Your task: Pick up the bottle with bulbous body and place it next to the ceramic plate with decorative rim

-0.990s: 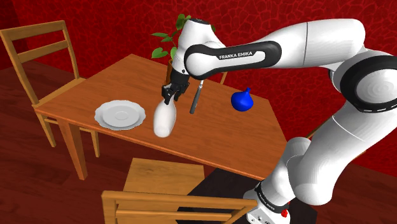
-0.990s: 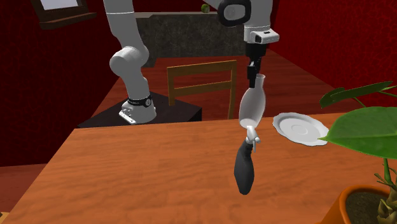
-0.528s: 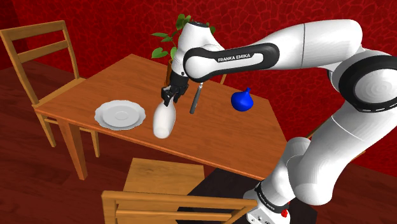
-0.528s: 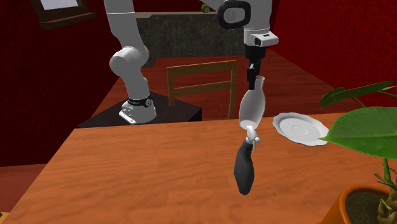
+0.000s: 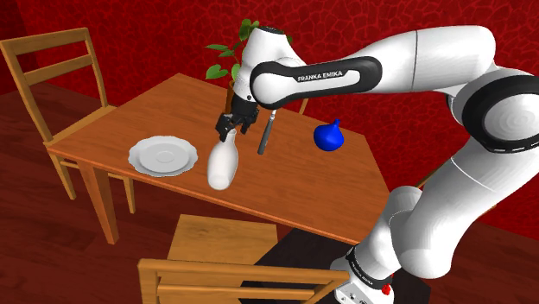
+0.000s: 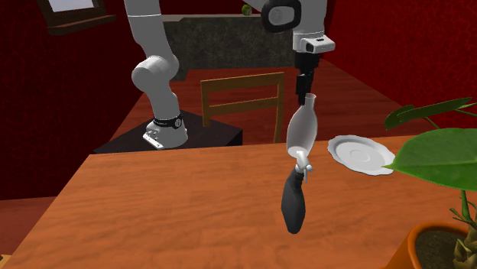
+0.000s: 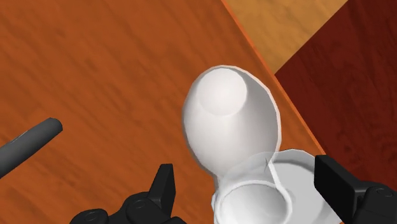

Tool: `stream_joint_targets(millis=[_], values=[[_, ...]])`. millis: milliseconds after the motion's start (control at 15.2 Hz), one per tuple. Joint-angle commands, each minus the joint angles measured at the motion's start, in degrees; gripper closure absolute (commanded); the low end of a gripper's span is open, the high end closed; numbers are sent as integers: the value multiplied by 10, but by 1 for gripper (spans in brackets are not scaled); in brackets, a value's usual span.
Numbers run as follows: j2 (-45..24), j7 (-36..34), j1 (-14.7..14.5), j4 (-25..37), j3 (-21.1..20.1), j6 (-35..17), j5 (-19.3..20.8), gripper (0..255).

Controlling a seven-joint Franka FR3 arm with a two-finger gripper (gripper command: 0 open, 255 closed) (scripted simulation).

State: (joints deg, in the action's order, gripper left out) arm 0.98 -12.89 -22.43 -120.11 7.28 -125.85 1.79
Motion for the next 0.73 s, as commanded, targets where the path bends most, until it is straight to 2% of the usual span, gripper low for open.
stream_joint_targets(millis=[0,132,660], values=[[13,-2,-1,14,-1,27,1,0],[27,-3,-1,33,-2,60,3,0],[27,-3,-1,33,-2,60,3,0]])
